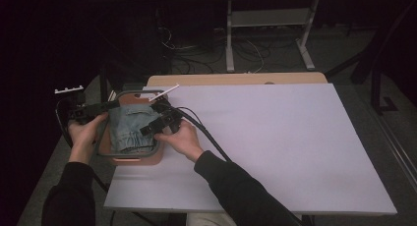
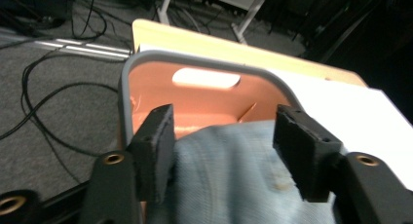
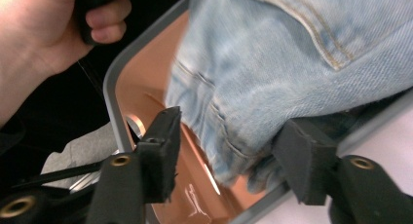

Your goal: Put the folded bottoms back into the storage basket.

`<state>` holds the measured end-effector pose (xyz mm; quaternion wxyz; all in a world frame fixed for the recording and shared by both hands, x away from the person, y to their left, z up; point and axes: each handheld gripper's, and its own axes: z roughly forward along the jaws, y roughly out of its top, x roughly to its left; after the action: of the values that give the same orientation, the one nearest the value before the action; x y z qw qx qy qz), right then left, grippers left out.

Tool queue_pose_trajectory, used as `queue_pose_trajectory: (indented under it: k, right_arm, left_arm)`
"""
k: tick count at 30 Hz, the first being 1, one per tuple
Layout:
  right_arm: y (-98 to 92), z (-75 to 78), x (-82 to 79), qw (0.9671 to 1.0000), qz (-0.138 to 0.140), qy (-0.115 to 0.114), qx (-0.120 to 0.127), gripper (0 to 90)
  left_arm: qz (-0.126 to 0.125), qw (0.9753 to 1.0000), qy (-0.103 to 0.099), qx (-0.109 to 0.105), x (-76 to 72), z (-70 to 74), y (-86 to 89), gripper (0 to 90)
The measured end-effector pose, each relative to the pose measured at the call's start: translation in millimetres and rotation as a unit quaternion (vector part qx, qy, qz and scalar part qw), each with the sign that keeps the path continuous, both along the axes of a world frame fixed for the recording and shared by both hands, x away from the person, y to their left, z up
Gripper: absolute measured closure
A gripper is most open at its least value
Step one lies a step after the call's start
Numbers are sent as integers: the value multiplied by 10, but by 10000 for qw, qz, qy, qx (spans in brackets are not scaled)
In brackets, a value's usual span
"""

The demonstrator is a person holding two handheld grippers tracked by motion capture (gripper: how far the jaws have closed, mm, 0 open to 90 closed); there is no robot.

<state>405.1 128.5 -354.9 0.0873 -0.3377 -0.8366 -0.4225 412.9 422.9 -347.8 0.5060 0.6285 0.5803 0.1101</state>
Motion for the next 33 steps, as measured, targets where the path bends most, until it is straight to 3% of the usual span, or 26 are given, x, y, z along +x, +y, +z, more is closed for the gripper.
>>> queue_pose_trajectory:
  k: [2,14,20,33]
  right_arm:
    - [-38,38,10,9999,60,-70,66,408]
    - [-244,224,-13,9989,144,-420,159,262]
    - [-394,285,-15,9980,72,-620,103,166]
    - [-784,367,-75,9954,-101,-948,109,44]
  left_arm:
    - [-107,9999,-63,-102,5,23,-18,387]
    - [-184,9996,-133,149,-34,182,-227,297]
    - [-358,9986,-299,258,-90,257,-347,196]
    - [-512,9975,-260,415,-178,297,-587,75]
